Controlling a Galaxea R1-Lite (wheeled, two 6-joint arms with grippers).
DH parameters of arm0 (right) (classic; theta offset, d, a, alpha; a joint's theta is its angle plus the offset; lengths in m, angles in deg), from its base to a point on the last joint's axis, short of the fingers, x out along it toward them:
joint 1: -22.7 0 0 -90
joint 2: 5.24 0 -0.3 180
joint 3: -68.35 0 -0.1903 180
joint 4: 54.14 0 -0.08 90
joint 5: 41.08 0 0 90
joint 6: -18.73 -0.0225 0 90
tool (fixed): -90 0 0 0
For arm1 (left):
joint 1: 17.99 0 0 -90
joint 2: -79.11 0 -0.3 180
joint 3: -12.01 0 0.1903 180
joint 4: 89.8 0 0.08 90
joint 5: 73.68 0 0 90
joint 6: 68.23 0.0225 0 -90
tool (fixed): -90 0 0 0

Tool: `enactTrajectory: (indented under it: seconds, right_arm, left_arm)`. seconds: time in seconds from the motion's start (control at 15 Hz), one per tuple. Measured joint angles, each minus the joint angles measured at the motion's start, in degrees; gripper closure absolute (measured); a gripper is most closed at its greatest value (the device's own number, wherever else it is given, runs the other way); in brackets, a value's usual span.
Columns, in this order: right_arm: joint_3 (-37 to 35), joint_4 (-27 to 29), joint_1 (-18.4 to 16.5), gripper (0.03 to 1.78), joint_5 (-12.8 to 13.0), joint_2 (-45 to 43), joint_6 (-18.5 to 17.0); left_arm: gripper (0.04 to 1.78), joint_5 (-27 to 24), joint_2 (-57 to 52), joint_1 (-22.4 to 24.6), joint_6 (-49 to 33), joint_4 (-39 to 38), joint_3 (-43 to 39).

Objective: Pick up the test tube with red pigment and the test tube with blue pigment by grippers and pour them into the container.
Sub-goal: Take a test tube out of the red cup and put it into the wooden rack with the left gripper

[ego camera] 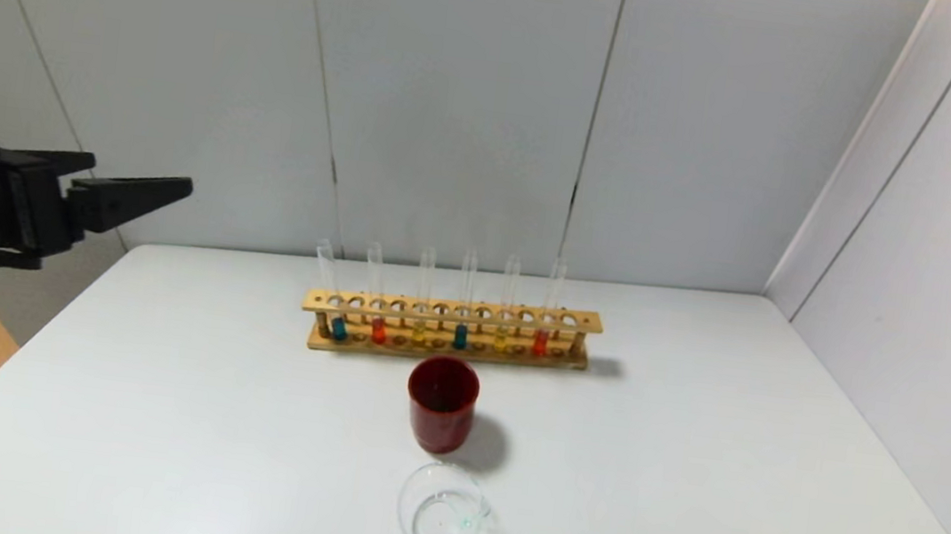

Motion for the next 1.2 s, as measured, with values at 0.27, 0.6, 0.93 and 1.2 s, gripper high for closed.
enactTrajectory:
  seconds: [0.27,0.6,0.93,1.2]
  right_arm:
    - [0.0,0.0,0.0,0.06,0.0,0.0,0.0]
    - [0.0,0.0,0.0,0.06,0.0,0.0,0.0]
    - [0.0,0.0,0.0,0.06,0.0,0.0,0.0]
    - [0.0,0.0,0.0,0.06,0.0,0.0,0.0]
  left_arm:
    - [0.07,-2.4,13.0,0.2,-0.9,-13.8,-2.6]
    - [0.07,-6.6,23.5,0.3,-0.3,-30.2,-9.1]
    - [0.07,-7.9,27.7,-0.1,0.3,-32.3,-11.2]
    - [0.07,-8.0,32.9,-0.9,0.4,-38.6,-11.3]
